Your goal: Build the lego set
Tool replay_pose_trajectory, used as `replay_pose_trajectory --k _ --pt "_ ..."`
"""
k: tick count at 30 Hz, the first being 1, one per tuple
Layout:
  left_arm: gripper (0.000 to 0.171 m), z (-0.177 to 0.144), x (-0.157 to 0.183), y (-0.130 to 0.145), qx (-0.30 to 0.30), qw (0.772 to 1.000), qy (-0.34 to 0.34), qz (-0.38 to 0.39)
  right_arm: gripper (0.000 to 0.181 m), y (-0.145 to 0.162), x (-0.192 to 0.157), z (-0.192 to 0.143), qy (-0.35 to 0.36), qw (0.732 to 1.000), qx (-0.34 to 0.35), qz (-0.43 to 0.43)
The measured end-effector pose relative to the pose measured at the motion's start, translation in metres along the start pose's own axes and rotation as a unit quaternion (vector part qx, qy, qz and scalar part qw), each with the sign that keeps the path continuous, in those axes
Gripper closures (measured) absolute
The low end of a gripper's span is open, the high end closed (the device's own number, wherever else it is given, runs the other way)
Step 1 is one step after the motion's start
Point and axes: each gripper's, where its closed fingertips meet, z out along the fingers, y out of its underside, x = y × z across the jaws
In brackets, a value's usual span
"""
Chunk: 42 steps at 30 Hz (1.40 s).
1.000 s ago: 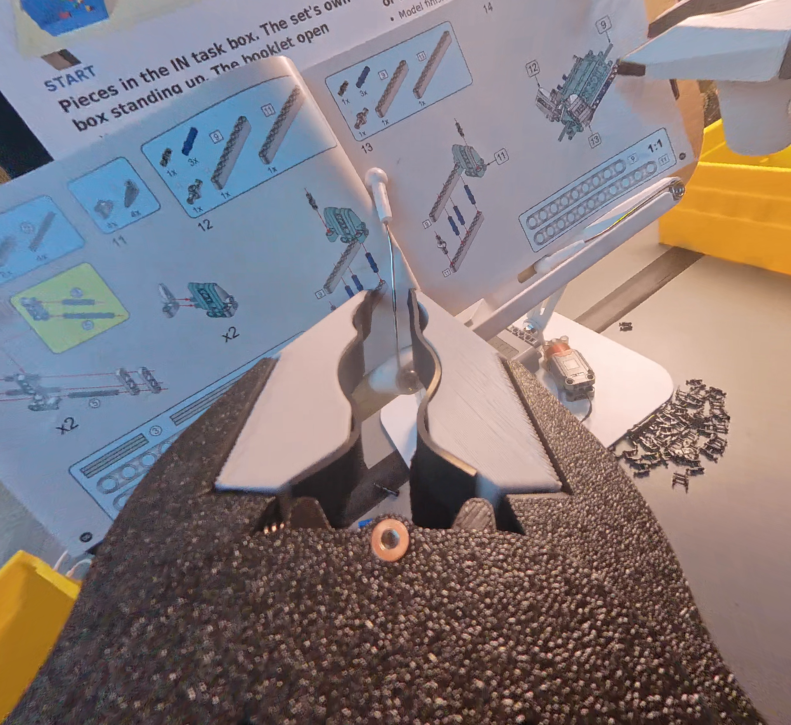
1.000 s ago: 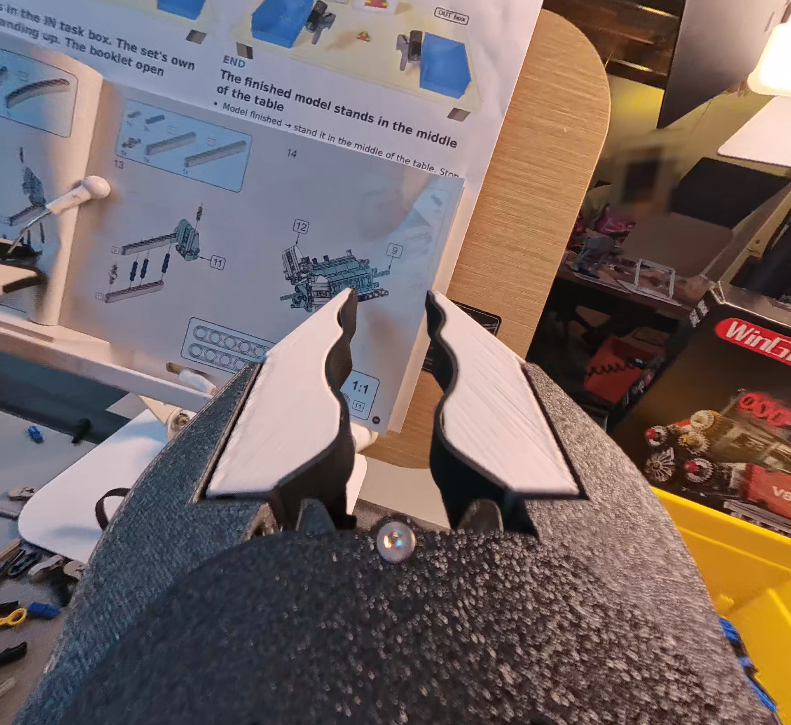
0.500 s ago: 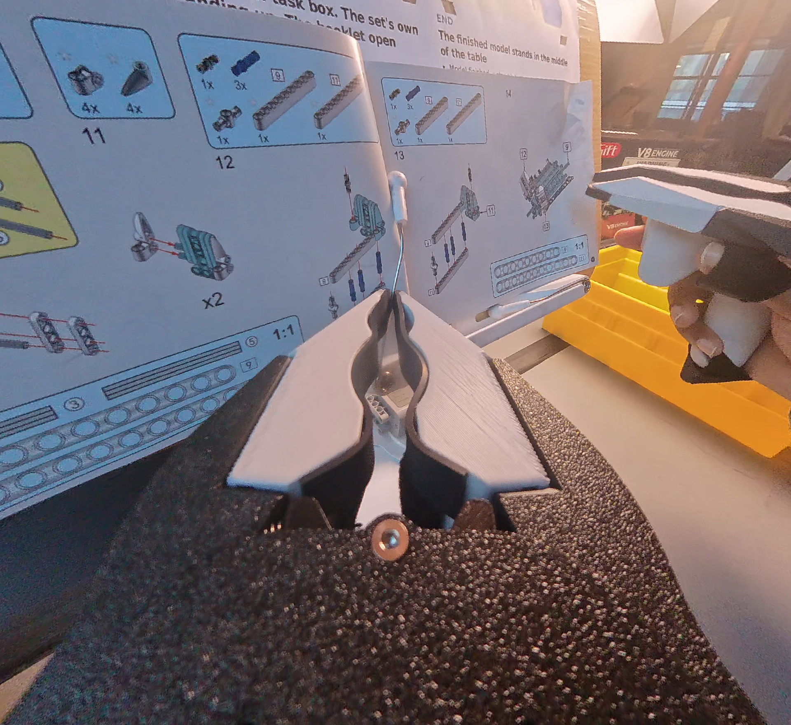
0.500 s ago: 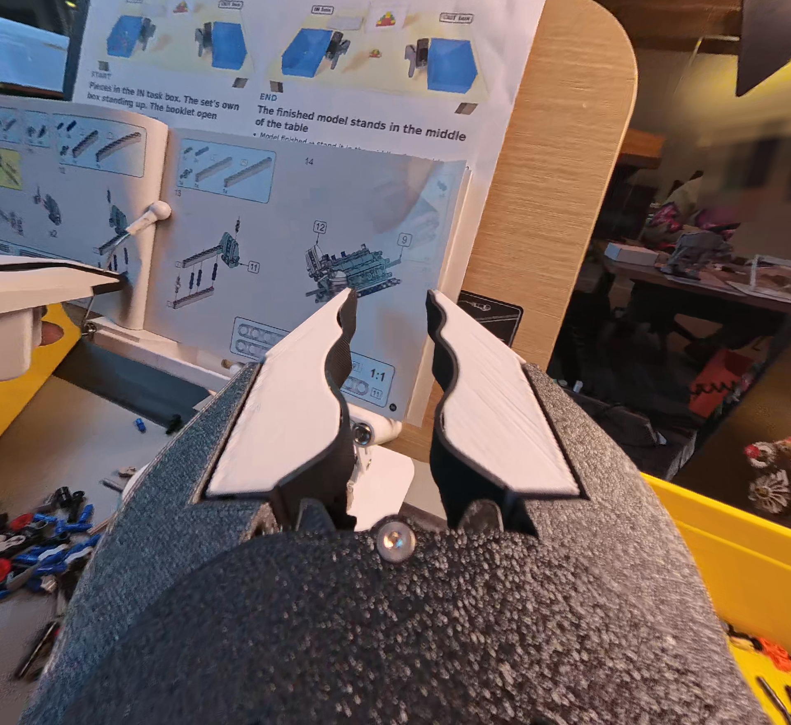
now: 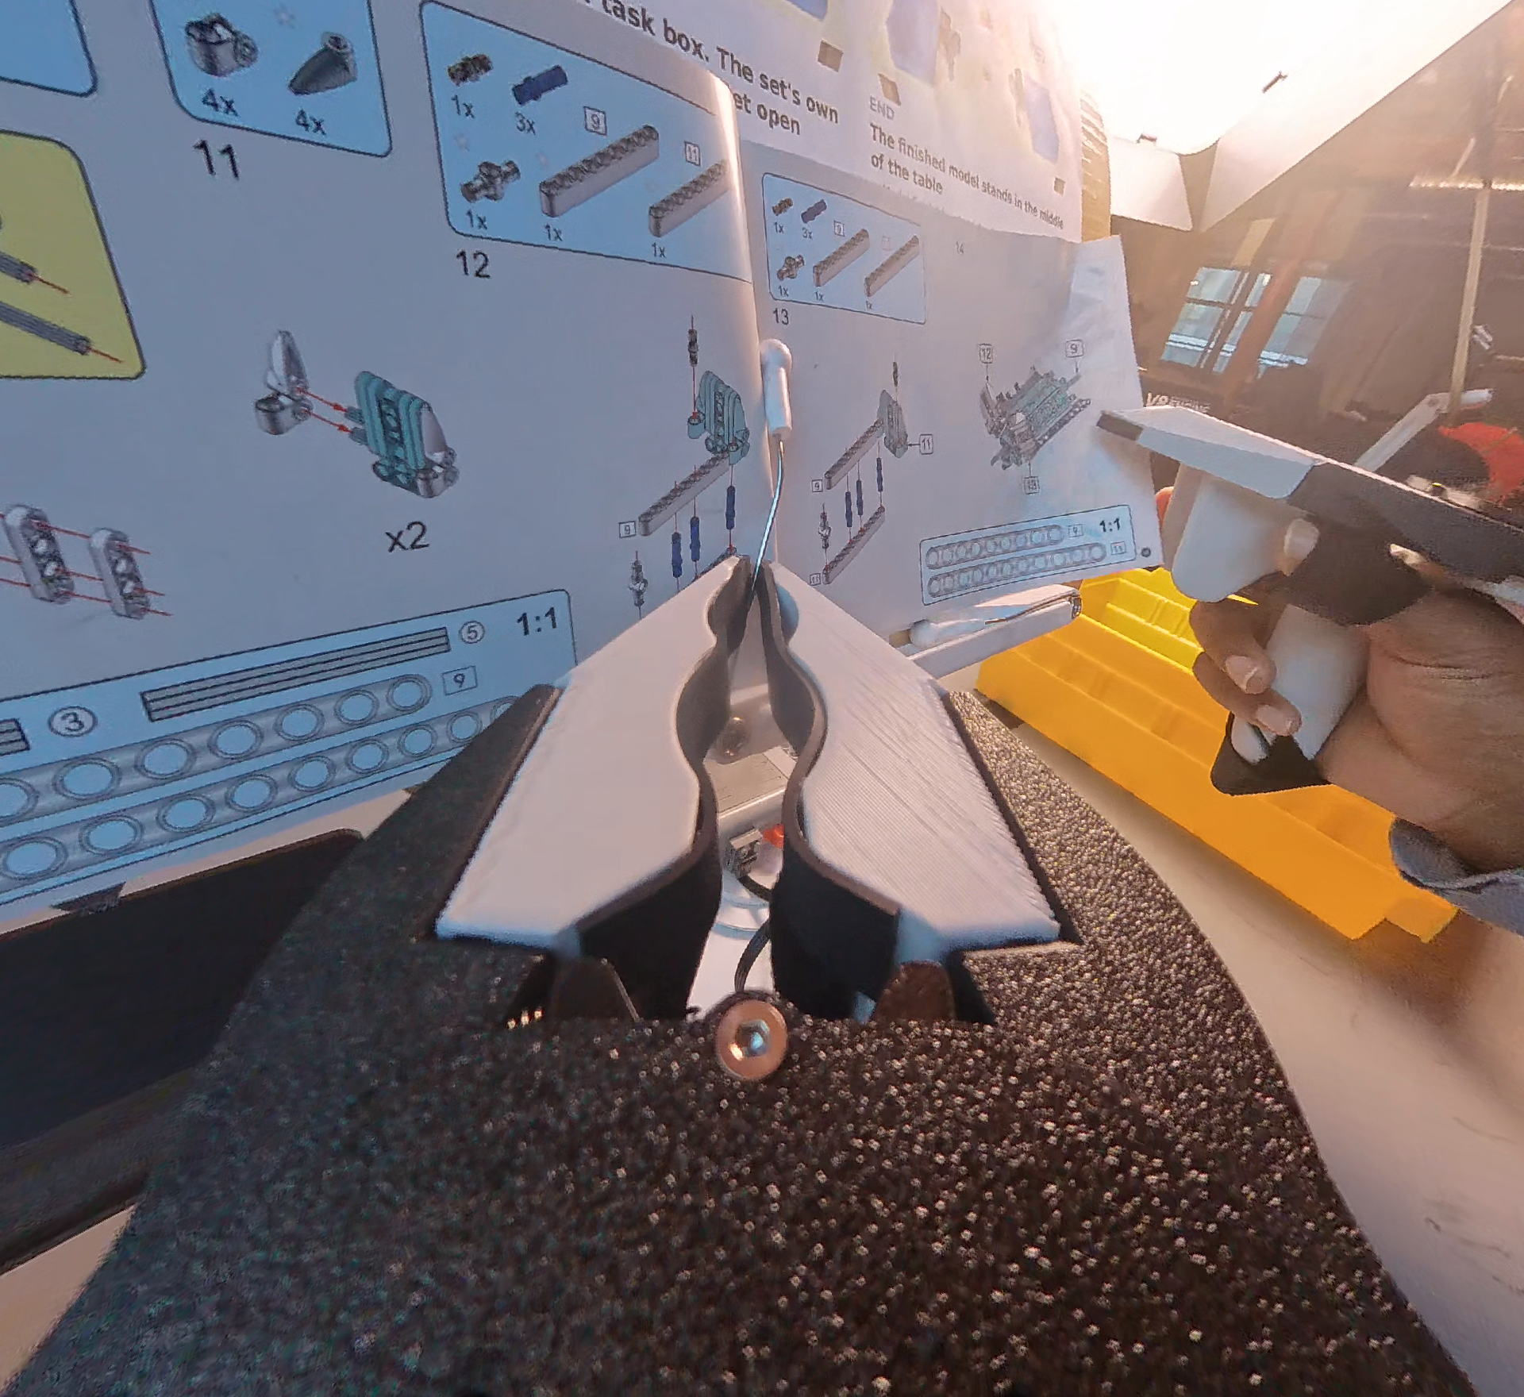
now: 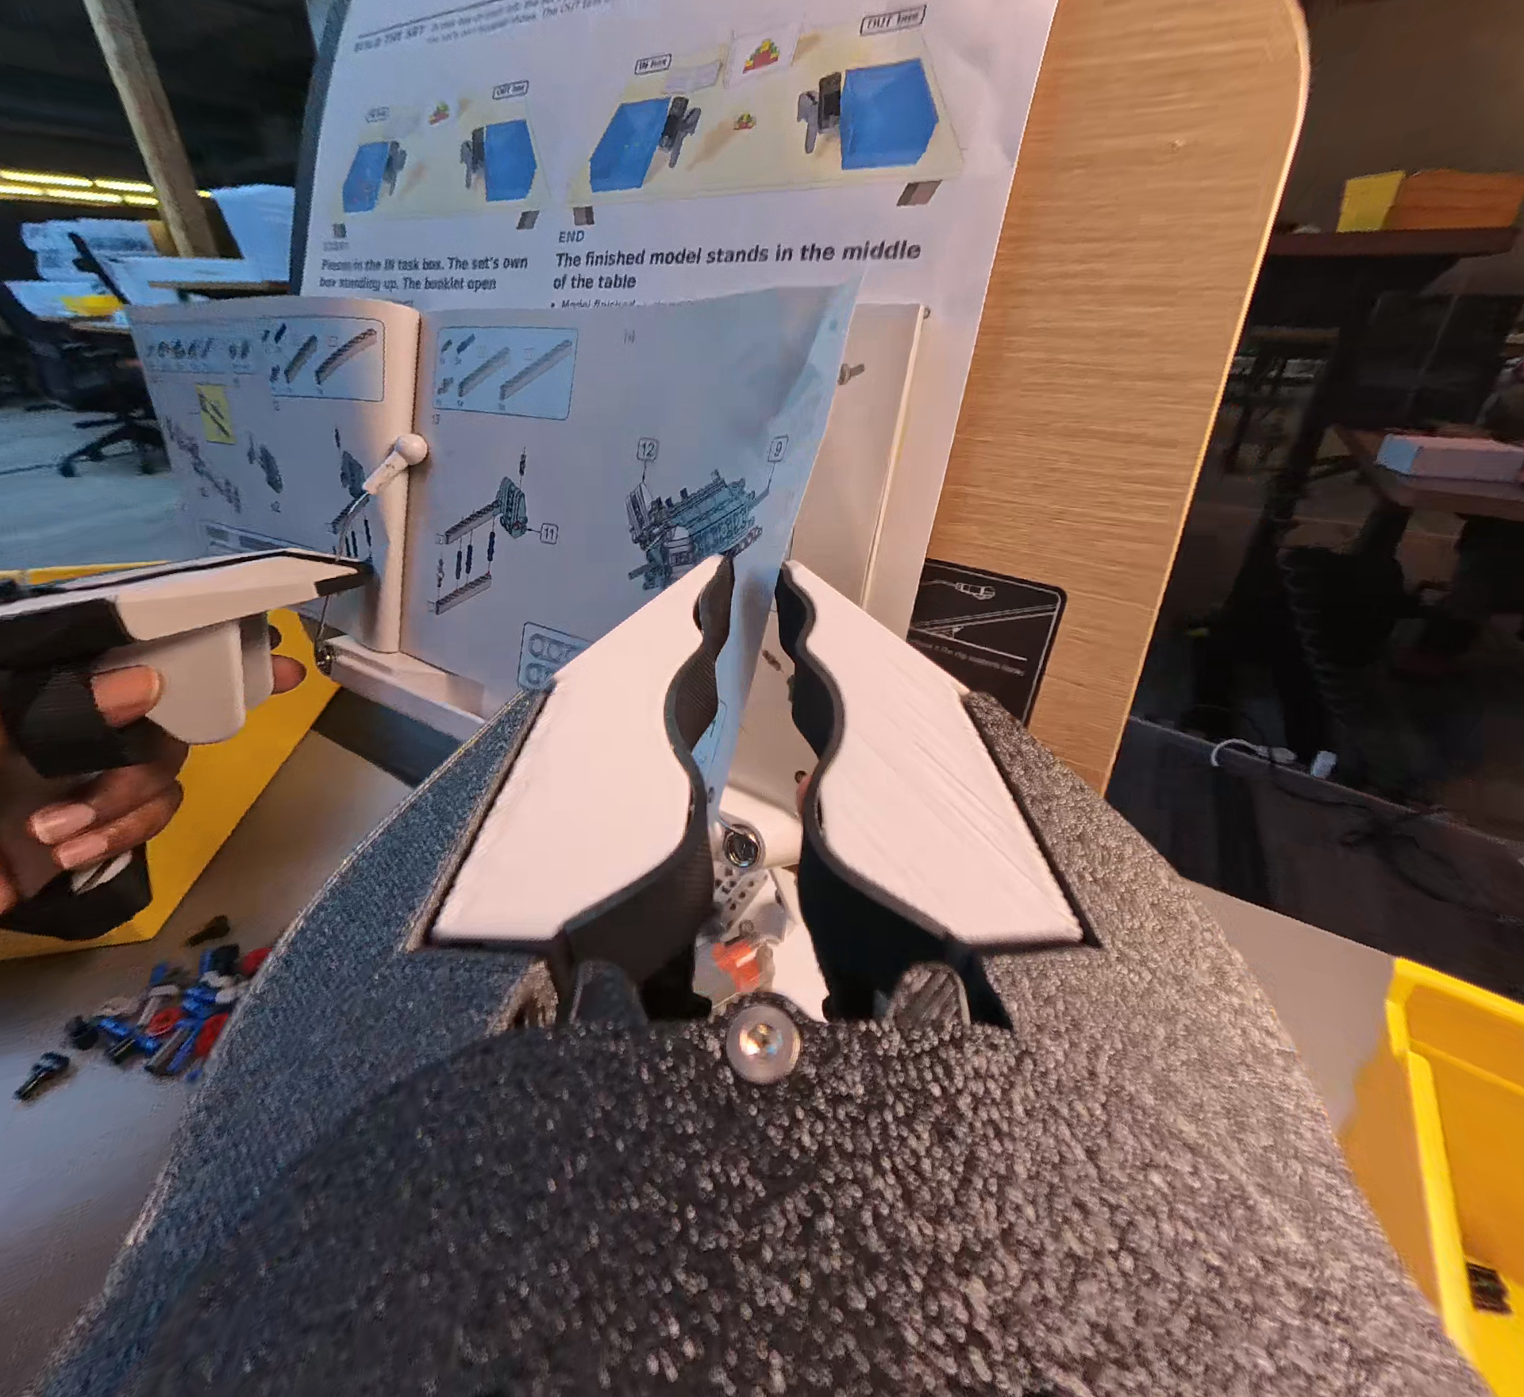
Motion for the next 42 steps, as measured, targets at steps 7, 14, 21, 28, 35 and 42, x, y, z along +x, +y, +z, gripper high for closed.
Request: replay_pose_trajectory --k 7,14,21,28,35,42 --pt "0.171 0.005 0.001 0.001 -0.037 0.998 -0.007 0.054 0.181 0.01 0.004 0.007 -0.033 0.999 -0.027 0.023" --pt "0.169 0.026 0.015 0.005 -0.085 0.969 -0.055 0.227 0.181 0.011 0.028 -0.006 0.009 0.999 -0.03 0.012" --pt "0.171 0.023 0.015 -0.006 -0.052 0.971 -0.062 0.226 0.181 0.018 0.038 -0.015 0.034 0.999 -0.034 0.015" --pt "0.167 -0.021 -0.048 -0.013 0.016 0.993 -0.118 0.007 0.181 0.018 0.049 -0.026 0.027 0.998 -0.024 0.042" --pt "0.156 -0.065 -0.05 -0.038 0.056 0.978 -0.201 -0.011 0.134 0.0 0.051 -0.047 0.091 0.994 -0.006 -0.058" --pt "0.149 -0.013 0.033 -0.053 -0.003 0.99 -0.087 0.11 0.077 -0.01 0.032 -0.015 0.106 0.983 -0.037 -0.148"
